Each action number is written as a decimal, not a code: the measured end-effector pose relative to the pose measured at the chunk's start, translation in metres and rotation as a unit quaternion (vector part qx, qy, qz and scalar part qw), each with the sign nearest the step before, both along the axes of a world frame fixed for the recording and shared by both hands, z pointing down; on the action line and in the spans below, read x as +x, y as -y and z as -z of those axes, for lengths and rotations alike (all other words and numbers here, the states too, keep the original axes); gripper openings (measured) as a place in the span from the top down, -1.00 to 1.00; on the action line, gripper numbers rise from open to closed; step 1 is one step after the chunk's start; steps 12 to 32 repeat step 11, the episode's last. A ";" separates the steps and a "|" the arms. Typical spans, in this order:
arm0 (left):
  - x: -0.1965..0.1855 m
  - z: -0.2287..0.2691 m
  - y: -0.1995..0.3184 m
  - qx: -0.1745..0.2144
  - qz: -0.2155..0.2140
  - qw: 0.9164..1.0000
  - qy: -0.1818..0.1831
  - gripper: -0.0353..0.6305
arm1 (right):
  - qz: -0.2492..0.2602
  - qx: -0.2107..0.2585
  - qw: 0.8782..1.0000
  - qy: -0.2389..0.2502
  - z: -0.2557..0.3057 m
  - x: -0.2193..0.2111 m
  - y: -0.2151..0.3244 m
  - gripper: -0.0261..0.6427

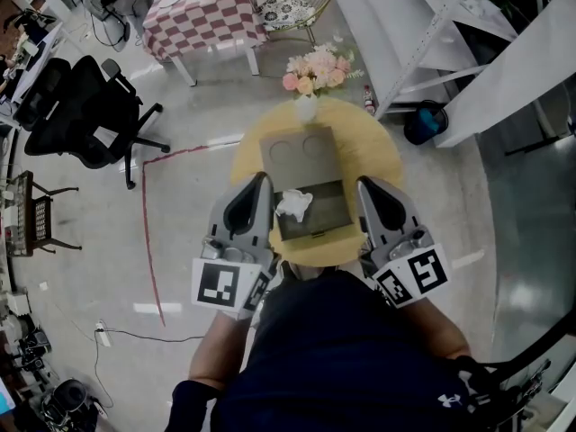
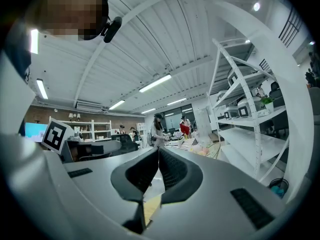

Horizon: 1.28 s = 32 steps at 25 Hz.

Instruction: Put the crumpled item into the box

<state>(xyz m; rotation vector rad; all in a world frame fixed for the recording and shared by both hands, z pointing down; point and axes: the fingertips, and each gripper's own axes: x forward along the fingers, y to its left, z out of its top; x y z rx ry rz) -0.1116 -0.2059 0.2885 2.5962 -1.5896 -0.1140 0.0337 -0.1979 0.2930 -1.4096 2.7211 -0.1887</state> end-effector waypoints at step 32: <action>0.005 -0.005 -0.004 -0.002 0.000 1.000 0.016 0.84 | 0.004 -0.002 1.000 -0.002 -0.004 0.003 -0.003 0.88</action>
